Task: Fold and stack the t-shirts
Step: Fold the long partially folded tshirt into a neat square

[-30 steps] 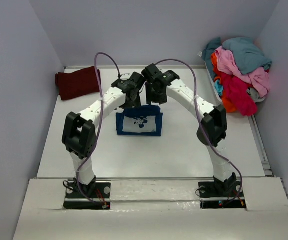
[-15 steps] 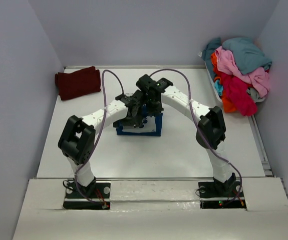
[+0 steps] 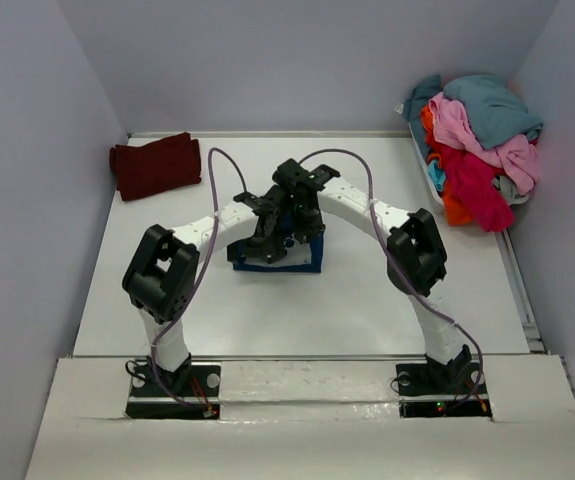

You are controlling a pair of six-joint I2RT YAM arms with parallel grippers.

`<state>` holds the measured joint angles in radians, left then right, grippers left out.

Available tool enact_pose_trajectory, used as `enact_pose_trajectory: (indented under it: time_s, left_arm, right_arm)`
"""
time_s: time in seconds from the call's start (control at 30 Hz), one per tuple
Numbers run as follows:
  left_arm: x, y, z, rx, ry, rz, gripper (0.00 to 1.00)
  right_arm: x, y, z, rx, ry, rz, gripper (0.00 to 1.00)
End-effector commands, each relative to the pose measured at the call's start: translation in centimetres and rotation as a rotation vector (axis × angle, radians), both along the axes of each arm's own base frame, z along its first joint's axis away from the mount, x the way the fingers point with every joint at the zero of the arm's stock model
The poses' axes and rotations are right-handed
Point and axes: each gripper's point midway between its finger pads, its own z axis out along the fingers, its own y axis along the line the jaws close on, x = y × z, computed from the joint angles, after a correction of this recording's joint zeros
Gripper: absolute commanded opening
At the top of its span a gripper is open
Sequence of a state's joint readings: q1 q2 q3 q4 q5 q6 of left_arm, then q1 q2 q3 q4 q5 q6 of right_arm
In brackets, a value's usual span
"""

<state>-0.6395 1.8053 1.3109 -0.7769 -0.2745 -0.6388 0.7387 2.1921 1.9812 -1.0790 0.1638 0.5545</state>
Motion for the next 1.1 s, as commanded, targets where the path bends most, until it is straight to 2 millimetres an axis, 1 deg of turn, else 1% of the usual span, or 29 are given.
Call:
enact_pose_trajectory:
  time_s: [0.0,0.07,0.1,0.17,0.2,0.23,0.27,0.3,0.33,0.37,0.43,0.53,0.67,0.7,0.73,0.77,0.83,0.87,0.9,0.93,0.97,1.03,1.07]
  left_arm:
    - [0.7,-0.8,-1.1,-0.055,0.008,0.026,0.99]
    - [1.0,-0.3,-1.7,-0.095,0.033,0.059,0.99]
    - [1.3,-0.3,-1.8,-0.115,0.031,0.069,0.99]
    - [1.5,-0.4,-1.6,-0.137,0.027,0.073,0.99]
    - [1.8,0.1,-1.3,-0.127,0.024,0.084,0.99]
    - [2.1,0.2,-0.9,-0.118,0.013,0.085,0.99]
    - [2.9,0.0,0.1,-0.119,-0.015,0.084,0.99]
    - [3.1,0.3,0.7,-0.102,-0.025,0.078,0.99]
    - [3.5,0.2,1.2,-0.103,-0.037,0.072,0.99]
    - [4.3,-0.1,2.2,-0.107,-0.064,0.071,0.99]
    - [5.2,0.1,3.2,-0.103,-0.082,0.072,0.99]
    - [5.9,-0.2,3.9,-0.101,-0.093,0.068,0.99]
    - [7.2,-0.9,6.8,-0.135,-0.16,0.058,0.99]
    - [7.4,-0.8,6.8,-0.128,-0.16,0.058,0.99]
    - [7.3,-0.8,6.6,-0.121,-0.151,0.056,0.99]
    - [7.3,-0.3,5.2,-0.1,-0.116,0.059,0.99]
    - [6.7,-0.1,3.4,-0.075,-0.07,0.054,0.99]
    - [5.6,0.4,1.7,-0.057,-0.027,0.055,0.99]
    - [5.5,0.1,0.9,-0.081,-0.027,0.051,0.99]
    - [4.8,0.3,0.1,-0.081,-0.008,0.054,0.99]
    - [3.5,0.9,-1.4,-0.066,0.031,0.059,0.99]
    - [2.6,1.0,-2.7,-0.07,0.057,0.065,0.99]
    - [1.9,1.8,-3.5,-0.058,0.077,0.078,0.99]
  right_arm:
    - [-1.2,1.8,-2.7,0.01,0.046,0.038,0.26]
    - [-1.1,1.9,-3.5,0.0,0.055,0.041,0.26]
    - [-0.9,2.1,-3.5,0.004,0.053,0.044,0.26]
    - [-0.5,1.8,-3.7,0.0,0.056,0.038,0.26]
    - [-0.4,1.9,-3.9,-0.003,0.058,0.042,0.26]
    - [-0.2,2.0,-3.6,0.002,0.051,0.044,0.26]
    - [-0.2,2.0,-3.5,0.0,0.05,0.046,0.26]
    - [0.2,1.9,-3.2,0.007,0.044,0.039,0.26]
    - [0.3,1.9,-3.1,0.008,0.042,0.041,0.26]
    - [0.4,2.0,-2.8,0.012,0.037,0.044,0.26]
    - [0.5,2.2,-2.7,0.016,0.037,0.049,0.26]
    - [0.4,2.2,-2.5,0.019,0.042,0.052,0.26]
    - [-0.1,1.9,-2.7,0.026,0.046,0.053,0.26]
    - [-0.4,1.8,-2.9,0.023,0.055,0.054,0.26]
    - [-0.4,1.7,-3.0,0.021,0.056,0.055,0.26]
    - [-0.4,1.7,-3.1,0.019,0.058,0.055,0.26]
    - [-0.5,1.8,-3.2,0.02,0.061,0.056,0.26]
    - [-0.5,1.8,-3.1,0.022,0.061,0.055,0.27]
    - [-0.4,1.8,-3.1,0.021,0.058,0.054,0.26]
    - [-0.4,1.8,-3.0,0.022,0.057,0.054,0.27]
    - [-0.3,1.8,-3.0,0.021,0.054,0.053,0.27]
    - [-0.3,1.7,-3.1,0.018,0.055,0.053,0.27]
    - [-0.2,1.8,-3.1,0.018,0.053,0.052,0.27]
